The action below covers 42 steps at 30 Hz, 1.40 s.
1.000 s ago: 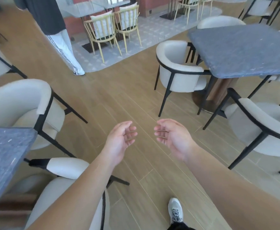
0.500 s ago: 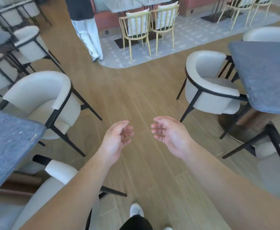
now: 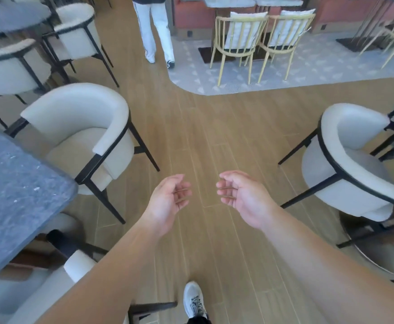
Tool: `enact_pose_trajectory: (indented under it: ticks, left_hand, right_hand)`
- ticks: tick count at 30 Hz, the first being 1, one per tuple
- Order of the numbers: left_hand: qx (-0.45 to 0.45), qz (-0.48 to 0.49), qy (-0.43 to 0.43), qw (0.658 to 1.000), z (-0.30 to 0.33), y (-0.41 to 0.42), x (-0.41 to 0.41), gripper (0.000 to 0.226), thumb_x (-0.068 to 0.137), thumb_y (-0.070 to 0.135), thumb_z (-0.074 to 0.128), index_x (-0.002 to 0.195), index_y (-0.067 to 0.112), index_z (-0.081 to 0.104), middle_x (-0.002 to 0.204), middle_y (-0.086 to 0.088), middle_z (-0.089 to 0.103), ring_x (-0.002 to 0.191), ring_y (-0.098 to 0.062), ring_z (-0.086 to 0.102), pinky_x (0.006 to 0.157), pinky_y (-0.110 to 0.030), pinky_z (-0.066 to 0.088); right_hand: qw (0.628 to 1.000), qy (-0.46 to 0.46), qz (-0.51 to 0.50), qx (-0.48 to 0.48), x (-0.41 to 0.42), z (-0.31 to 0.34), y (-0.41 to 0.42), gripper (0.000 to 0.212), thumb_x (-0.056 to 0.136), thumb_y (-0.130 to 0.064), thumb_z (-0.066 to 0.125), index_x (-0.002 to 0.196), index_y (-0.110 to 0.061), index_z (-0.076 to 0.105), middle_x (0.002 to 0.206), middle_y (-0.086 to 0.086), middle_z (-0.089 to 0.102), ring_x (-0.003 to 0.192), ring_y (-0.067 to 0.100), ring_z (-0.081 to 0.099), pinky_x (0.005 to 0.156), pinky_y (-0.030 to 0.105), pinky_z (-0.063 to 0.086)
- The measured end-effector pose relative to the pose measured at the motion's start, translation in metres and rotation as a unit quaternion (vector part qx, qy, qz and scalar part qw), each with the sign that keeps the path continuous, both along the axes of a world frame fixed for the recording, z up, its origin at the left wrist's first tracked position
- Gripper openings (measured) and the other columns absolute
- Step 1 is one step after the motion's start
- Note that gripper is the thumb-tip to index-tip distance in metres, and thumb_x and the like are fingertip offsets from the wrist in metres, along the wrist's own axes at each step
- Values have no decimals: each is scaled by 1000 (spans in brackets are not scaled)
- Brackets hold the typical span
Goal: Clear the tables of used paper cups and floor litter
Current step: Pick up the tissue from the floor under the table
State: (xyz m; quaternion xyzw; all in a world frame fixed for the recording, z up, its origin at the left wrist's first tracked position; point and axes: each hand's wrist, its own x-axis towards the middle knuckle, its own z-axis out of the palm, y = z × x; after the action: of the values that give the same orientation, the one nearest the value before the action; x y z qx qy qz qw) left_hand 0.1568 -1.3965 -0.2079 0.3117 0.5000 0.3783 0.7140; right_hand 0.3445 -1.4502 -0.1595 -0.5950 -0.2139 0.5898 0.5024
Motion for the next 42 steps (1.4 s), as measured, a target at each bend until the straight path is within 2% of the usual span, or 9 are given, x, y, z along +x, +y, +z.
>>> enact_pose_trajectory:
  ticks: [8, 14, 20, 29, 37, 42]
  left_hand:
    - [22, 65, -7, 998, 14, 77, -52, 48, 74, 39, 65, 117, 18, 66, 94, 2, 73, 85, -15, 69, 75, -33, 49]
    - [2, 159, -24, 987, -2, 110, -81, 30, 89, 28, 56, 114, 19, 68, 93, 1, 73, 83, -15, 69, 73, -31, 49]
    - [-7, 236, -1, 972, -17, 145, -92, 32, 87, 29, 57, 115, 18, 67, 92, 2, 73, 83, -14, 69, 76, -32, 49]
    - [-81, 354, 58, 930, -48, 210, -76, 25, 91, 22, 54, 111, 16, 69, 93, -1, 72, 79, -15, 68, 74, -33, 50]
    - [-124, 414, 72, 899, -110, 229, -84, 34, 79, 33, 62, 108, 16, 68, 89, 1, 72, 76, -15, 68, 71, -32, 49]
    - [-147, 423, 82, 890, -195, 226, -93, 21, 94, 22, 53, 107, 18, 69, 91, 0, 72, 77, -15, 67, 66, -28, 50]
  right_hand:
    - [994, 3, 109, 14, -46, -1, 104, 24, 75, -28, 66, 97, -17, 68, 80, -1, 72, 71, 14, 66, 64, 28, 51]
    - [982, 0, 189, 21, -76, -9, 171, 10, 85, -21, 63, 93, -17, 68, 79, 0, 71, 71, 15, 65, 64, 28, 51]
    - [961, 14, 277, 8, -100, -31, 240, 10, 90, -18, 58, 97, -15, 65, 81, 1, 69, 72, 15, 63, 66, 28, 50]
    - [908, 45, 415, -39, -103, -75, 354, 16, 83, -24, 58, 94, -18, 68, 84, 0, 71, 76, 15, 65, 69, 30, 50]
    - [871, 43, 482, -83, -136, -138, 404, 14, 91, -17, 53, 96, -14, 66, 86, 3, 68, 77, 17, 63, 70, 30, 50]
    - [876, 86, 467, -88, -156, -205, 404, 16, 92, -18, 52, 99, -14, 66, 84, 2, 69, 76, 14, 65, 68, 28, 53]
